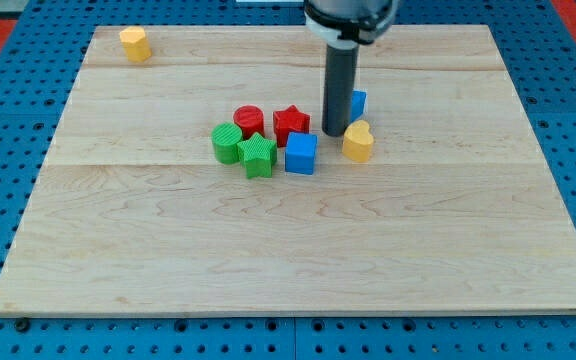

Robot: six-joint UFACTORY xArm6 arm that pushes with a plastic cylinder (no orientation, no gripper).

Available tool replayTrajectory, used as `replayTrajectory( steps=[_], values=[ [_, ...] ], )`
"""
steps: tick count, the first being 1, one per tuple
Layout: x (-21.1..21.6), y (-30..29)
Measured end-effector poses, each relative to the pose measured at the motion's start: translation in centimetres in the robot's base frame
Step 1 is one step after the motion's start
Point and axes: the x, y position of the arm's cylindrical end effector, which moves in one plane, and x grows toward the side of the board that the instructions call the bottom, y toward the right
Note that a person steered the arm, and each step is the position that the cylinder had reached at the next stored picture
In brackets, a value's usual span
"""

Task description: Push the red star towards the top center

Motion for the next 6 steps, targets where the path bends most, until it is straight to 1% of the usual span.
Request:
replayTrajectory(
  steps=[1,2,3,4,5,6],
  values=[
    [3.6,-2.8],
    [-0.8,-7.5],
    [-5.6,-7.1],
    [-3.4,-4.7],
    [-2.0,-1.6],
    [-8.8,-4.2]
  ],
)
